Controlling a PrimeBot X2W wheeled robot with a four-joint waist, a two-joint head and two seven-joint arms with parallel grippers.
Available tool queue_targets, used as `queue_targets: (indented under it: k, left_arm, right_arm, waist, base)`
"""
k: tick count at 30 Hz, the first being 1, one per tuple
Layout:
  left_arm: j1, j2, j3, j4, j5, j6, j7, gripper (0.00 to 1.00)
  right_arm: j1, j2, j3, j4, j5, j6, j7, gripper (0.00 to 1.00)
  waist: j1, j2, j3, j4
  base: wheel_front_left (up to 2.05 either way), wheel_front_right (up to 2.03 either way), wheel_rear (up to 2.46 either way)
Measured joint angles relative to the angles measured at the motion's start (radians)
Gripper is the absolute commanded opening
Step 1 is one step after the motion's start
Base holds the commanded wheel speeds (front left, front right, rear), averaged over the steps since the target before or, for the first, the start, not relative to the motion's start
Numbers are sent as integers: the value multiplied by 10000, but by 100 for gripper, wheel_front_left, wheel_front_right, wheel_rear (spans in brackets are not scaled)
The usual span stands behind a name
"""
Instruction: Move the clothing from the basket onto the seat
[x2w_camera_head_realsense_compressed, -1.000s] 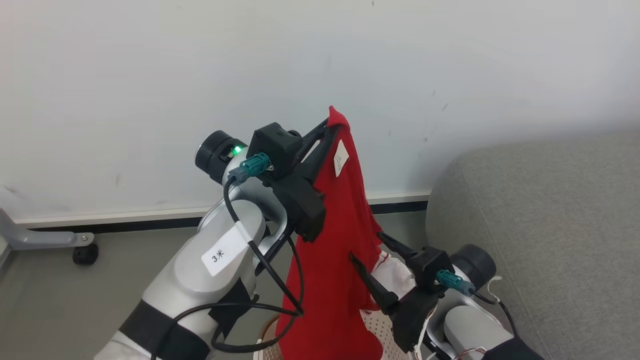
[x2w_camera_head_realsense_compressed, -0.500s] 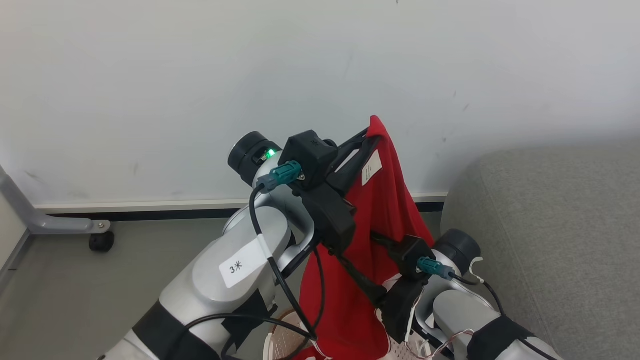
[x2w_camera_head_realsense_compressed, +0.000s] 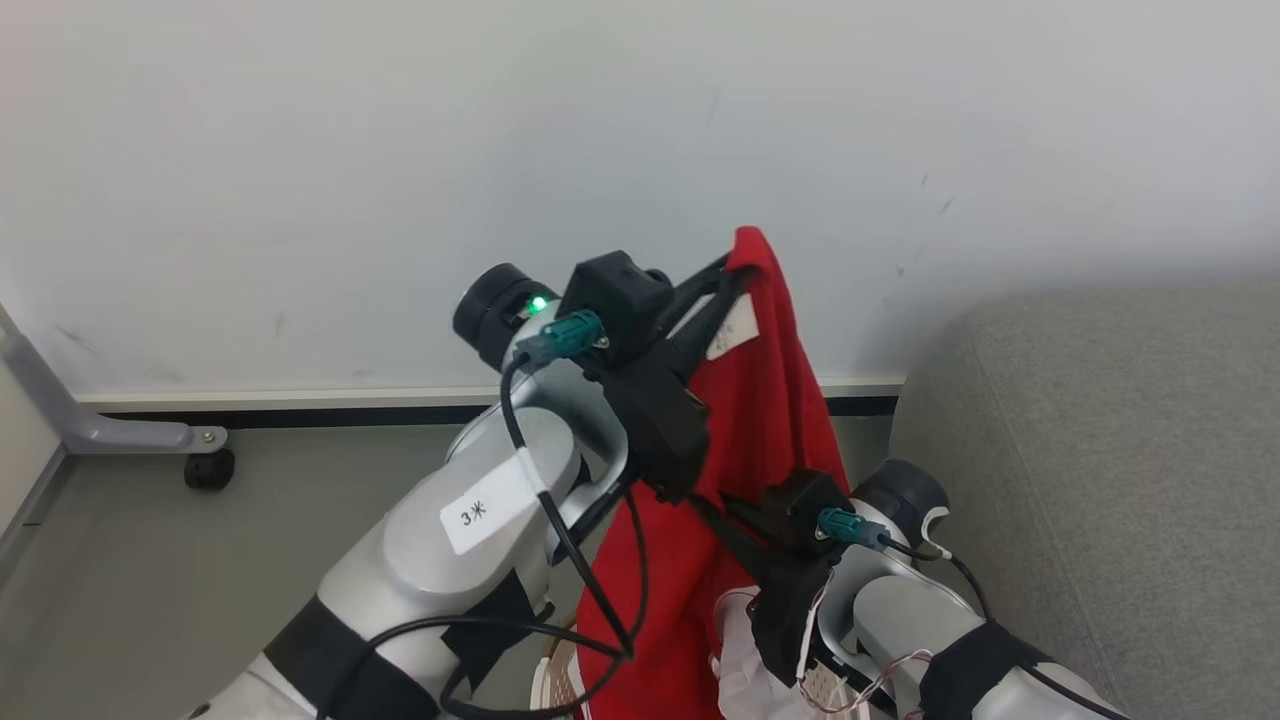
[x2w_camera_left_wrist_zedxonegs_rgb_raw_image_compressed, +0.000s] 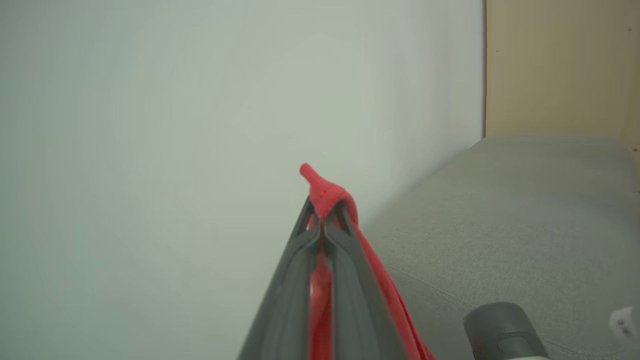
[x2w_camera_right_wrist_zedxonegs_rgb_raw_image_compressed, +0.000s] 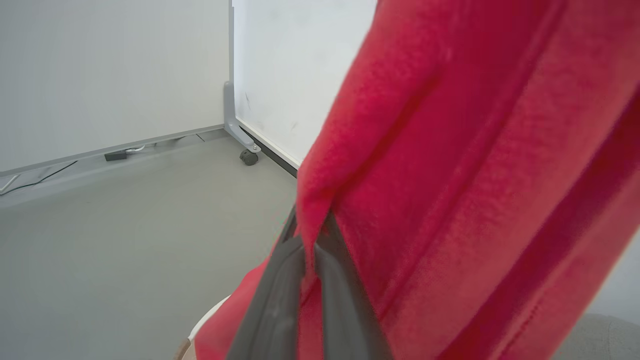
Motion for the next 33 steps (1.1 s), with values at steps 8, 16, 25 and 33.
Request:
queue_targets:
  k: [8, 16, 25, 33]
  left_arm:
    - [258, 92, 552, 731, -255, 349, -94, 91]
    - [764, 391, 940, 1093, -360, 617, -458, 100]
    - [1672, 523, 1101, 1145, -460, 786, -780, 100]
    - [2862, 502, 767, 859, -456, 821, -901, 100]
  right_arm:
    - [-92, -136, 71, -625, 635, 0, 0, 0]
    - [-85, -991, -445, -1124, 1181, 0, 0, 0]
    - [144, -1967, -1078, -1624, 1407, 0, 0, 0]
    - [1014, -2863, -1791, -2387, 1603, -107, 0, 0]
  waist:
    - [0, 0, -7, -301]
    - [0, 0, -91, -703]
    - [0, 0, -243, -1227]
    - [-1, 0, -409, -1736]
  base:
    - [0, 0, 0]
    - [0, 0, 0]
    - [0, 0, 0]
    - [0, 0, 0]
